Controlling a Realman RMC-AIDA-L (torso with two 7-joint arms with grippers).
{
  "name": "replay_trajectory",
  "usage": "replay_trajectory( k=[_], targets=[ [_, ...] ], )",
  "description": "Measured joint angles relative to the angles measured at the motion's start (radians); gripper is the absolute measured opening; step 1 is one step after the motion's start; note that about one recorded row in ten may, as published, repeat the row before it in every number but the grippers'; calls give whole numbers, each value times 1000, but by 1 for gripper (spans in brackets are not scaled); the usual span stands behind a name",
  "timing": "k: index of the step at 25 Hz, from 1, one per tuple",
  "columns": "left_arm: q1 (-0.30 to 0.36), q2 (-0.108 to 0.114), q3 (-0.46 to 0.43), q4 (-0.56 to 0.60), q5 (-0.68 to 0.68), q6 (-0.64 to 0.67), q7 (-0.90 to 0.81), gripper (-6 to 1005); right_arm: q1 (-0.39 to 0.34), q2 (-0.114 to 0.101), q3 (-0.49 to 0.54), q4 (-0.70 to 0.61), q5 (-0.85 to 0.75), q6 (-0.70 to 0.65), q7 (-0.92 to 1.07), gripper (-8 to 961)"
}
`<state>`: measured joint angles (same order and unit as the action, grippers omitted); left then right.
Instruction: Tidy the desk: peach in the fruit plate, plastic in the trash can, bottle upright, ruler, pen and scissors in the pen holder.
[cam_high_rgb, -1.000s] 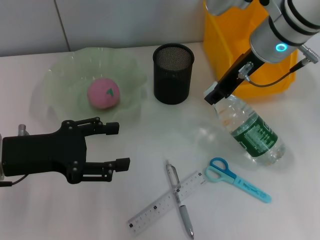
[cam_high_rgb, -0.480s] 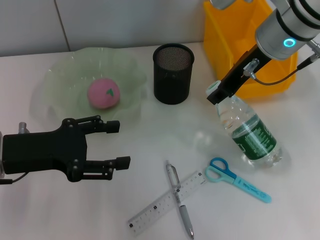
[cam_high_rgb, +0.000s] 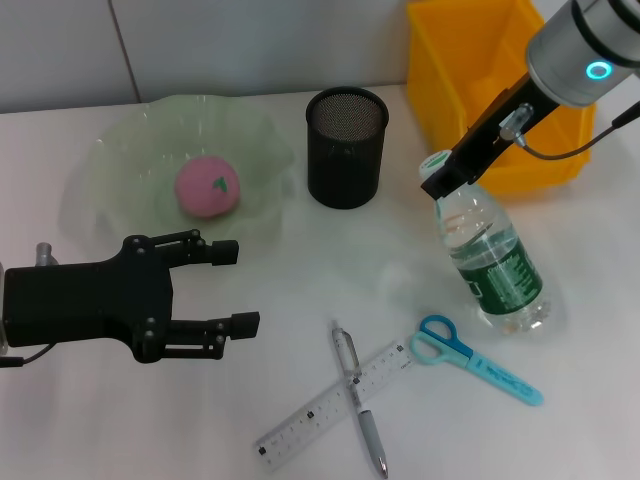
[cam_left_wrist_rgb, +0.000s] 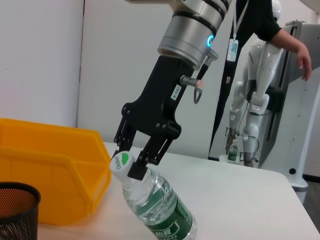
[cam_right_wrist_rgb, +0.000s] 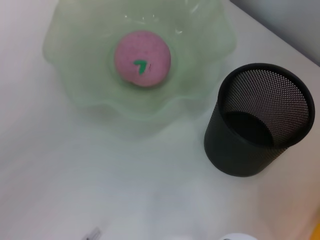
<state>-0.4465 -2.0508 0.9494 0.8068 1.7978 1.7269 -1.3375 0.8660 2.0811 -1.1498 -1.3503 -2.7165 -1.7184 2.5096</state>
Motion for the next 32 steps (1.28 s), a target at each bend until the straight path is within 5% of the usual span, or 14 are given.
replay_trajectory(
  k=[32],
  targets=[
    [-4, -2, -10, 11, 0, 16, -2, 832, -12, -4, 8, -195, -8, -131, 48, 422]
  ],
)
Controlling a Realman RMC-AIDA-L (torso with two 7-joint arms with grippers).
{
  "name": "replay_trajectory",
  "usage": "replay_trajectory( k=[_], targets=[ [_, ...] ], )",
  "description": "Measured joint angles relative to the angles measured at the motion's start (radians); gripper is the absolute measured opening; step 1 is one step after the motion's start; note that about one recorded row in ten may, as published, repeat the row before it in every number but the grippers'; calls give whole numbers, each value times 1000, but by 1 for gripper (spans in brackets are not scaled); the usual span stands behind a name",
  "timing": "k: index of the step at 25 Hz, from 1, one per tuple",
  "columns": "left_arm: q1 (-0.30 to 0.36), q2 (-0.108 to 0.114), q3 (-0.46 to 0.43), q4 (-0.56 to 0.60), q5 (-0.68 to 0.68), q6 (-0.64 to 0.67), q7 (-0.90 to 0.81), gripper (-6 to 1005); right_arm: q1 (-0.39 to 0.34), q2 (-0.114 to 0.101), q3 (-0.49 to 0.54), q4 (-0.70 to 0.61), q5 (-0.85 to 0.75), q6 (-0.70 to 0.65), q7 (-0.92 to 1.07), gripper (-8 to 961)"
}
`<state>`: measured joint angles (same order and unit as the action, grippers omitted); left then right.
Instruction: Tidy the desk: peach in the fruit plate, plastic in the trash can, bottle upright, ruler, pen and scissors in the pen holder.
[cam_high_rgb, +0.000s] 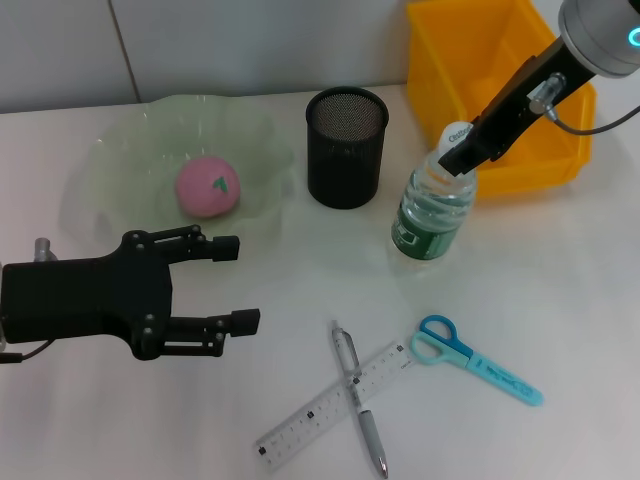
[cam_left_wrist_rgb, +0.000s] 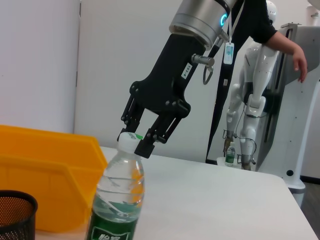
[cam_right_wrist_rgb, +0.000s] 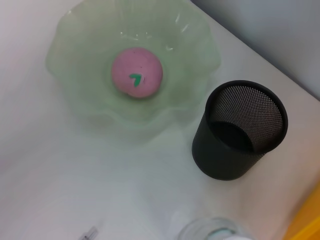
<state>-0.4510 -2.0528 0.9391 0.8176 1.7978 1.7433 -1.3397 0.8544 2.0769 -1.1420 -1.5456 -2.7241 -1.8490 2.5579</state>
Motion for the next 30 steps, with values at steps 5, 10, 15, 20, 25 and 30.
replay_trajectory(
  k=[5, 10, 15, 20, 25, 30],
  targets=[
    [-2, -1, 0, 0, 0, 0, 0, 832, 6, -1, 3, -6, 4, -7, 1, 422],
    [-4, -1, 0, 0, 0, 0, -2, 831, 10, -2, 3, -8, 5, -7, 1, 422],
    [-4, -1, -5, 0, 0, -1, -4, 831, 11, -2, 2, -8, 8, -7, 1, 422],
    [-4, 1, -12, 0, -2, -1, -6, 831, 11, -1, 2, -7, 21, -7, 2, 422],
    [-2, 3, -16, 0, -2, 0, -4, 831, 9, 0, 2, -7, 33, -5, 2, 422],
    [-3, 4, -16, 0, -2, 2, -3, 831, 10, 0, 2, -7, 37, -3, 2, 422]
  ],
)
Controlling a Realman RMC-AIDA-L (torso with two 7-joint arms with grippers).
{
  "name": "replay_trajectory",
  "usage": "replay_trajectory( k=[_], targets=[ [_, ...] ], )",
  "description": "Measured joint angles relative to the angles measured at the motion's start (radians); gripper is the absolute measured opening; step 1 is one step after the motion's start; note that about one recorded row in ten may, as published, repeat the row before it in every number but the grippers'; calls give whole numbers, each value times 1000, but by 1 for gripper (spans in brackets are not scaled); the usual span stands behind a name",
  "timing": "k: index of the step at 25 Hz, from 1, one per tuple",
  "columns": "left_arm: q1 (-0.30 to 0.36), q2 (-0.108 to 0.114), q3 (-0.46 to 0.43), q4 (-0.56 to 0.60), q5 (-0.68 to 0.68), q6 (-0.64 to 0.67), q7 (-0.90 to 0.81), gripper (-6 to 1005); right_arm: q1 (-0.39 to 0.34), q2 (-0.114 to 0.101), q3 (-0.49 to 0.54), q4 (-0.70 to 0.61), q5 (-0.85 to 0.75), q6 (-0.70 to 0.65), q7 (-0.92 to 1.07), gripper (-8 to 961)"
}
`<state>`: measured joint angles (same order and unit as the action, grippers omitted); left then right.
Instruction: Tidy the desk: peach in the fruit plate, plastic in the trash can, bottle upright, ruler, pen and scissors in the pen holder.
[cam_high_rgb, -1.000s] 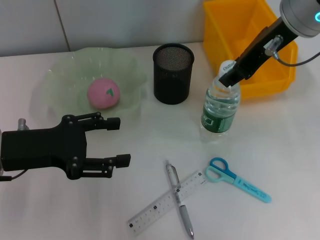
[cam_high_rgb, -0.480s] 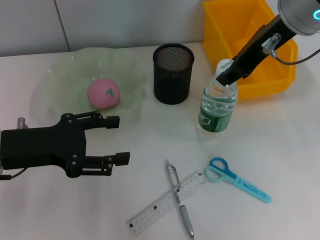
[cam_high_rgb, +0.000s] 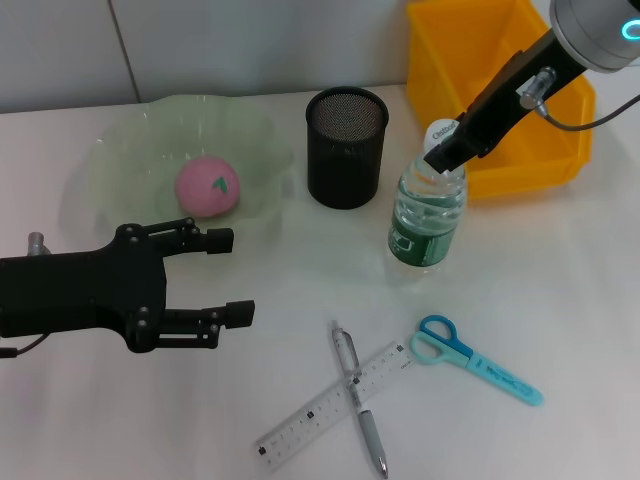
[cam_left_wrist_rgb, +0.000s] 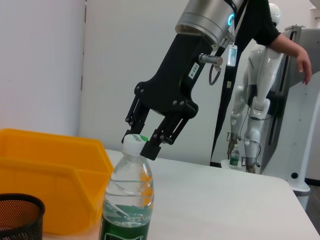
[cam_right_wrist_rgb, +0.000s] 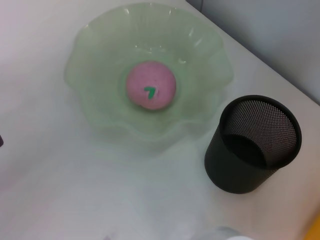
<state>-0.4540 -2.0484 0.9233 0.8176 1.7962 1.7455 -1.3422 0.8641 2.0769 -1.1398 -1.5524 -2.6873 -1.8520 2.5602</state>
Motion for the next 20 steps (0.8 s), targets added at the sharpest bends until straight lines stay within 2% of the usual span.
replay_trajectory(
  k=[20],
  targets=[
    [0, 1, 0, 0, 0, 5, 4, 830, -4, 0, 0, 5, 32, 7, 0, 422]
  ],
)
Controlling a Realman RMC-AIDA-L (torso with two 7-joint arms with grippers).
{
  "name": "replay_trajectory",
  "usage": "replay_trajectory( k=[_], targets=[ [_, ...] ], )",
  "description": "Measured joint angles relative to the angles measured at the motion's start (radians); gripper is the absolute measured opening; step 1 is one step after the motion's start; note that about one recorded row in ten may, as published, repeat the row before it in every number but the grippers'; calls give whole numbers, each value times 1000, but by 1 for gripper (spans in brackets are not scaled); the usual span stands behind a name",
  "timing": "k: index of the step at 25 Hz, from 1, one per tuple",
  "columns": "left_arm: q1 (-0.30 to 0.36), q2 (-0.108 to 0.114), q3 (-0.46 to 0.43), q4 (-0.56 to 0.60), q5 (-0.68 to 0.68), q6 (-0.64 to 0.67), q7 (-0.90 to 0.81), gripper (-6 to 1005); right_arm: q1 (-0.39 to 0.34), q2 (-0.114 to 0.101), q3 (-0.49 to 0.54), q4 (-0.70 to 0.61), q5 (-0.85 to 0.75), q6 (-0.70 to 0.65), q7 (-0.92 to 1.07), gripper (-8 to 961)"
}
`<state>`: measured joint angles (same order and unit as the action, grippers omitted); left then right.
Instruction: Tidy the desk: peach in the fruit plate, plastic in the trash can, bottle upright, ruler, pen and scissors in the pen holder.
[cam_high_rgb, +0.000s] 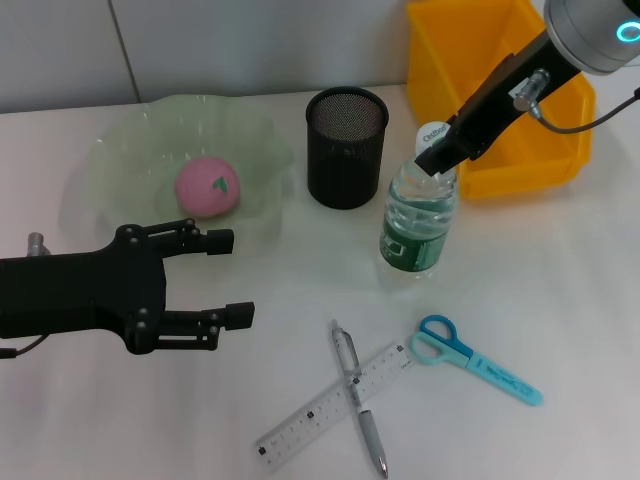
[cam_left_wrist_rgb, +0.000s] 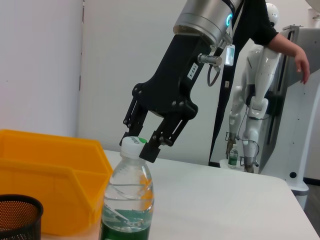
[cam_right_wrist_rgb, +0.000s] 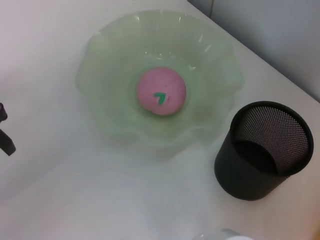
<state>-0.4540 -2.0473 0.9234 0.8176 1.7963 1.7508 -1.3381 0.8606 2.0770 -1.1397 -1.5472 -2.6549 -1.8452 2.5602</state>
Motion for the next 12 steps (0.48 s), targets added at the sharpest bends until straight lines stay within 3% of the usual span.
replay_trajectory(
  k=[12],
  targets=[
    [10, 13, -11, 0, 0, 22, 13, 830, 6, -1, 0, -3, 34, -12, -1, 422]
  ],
)
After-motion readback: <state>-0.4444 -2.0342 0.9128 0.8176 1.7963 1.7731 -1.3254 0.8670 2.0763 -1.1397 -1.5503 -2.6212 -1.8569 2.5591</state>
